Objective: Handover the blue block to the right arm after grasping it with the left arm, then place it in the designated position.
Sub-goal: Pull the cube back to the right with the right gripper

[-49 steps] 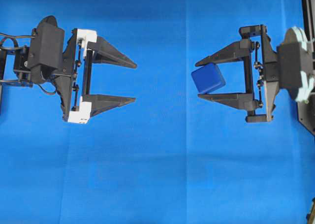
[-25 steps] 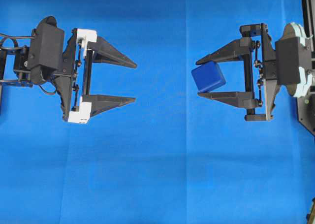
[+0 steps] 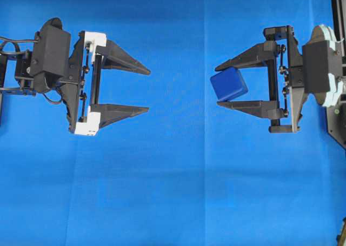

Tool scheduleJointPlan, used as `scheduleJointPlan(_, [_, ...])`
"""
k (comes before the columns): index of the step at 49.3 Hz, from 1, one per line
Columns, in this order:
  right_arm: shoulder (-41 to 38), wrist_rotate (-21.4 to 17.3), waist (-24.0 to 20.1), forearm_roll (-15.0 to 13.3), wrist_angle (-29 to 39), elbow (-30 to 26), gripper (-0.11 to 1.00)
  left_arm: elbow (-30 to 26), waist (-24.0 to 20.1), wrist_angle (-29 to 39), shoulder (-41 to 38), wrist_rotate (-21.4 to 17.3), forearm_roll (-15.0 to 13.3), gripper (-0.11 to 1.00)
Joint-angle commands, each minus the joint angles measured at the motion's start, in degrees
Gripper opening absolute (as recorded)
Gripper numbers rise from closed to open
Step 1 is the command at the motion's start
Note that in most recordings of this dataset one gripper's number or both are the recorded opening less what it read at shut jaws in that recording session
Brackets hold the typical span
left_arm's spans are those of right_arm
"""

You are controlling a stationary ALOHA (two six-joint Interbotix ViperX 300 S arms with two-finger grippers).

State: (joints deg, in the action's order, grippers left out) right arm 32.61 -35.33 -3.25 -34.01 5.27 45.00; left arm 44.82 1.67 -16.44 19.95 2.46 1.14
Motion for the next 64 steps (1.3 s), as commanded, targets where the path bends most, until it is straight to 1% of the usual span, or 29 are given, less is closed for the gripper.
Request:
scheduleJointPlan(1, [0.44,-0.09,0.0,0.0,-0.18,-1.67,0.5,-1.05,-0.18,-0.53,1.05,-0.09,0.09,0.92])
scheduleJointPlan(24, [0.44,-0.53,0.0,0.09,1.67,-1.67,0.5,-1.14,-0.18,-0.53,1.05,-0.09,0.09,0.92])
scheduleJointPlan(36, [0.44,-1.32,-0.44,0.62,7.21,-1.58,0.49,-1.23,-0.18,-0.53,1.05,-0.09,0.09,0.92])
scheduleJointPlan(44, [0.44,-2.29,-1.76,0.88,14.68,-1.58,0.49,-1.32,-0.18,-0.53,1.05,-0.09,0.09,0.92])
scheduleJointPlan(49, [0.44,-2.29,-2.55,1.76,18.11,-1.58,0.5,-1.41,-0.18,-0.53,1.05,-0.09,0.09,0.92])
scheduleJointPlan(55, [0.44,-2.29,-2.64,2.72,19.42,-1.58,0.5,-1.49,-0.09,-0.53,0.97,-0.09,0.09,0.92])
scheduleJointPlan(64, [0.44,-2.11,-2.64,2.72,19.34,-1.67,0.49,-1.49,-0.09,-0.53,0.97,-0.09,0.0,0.92])
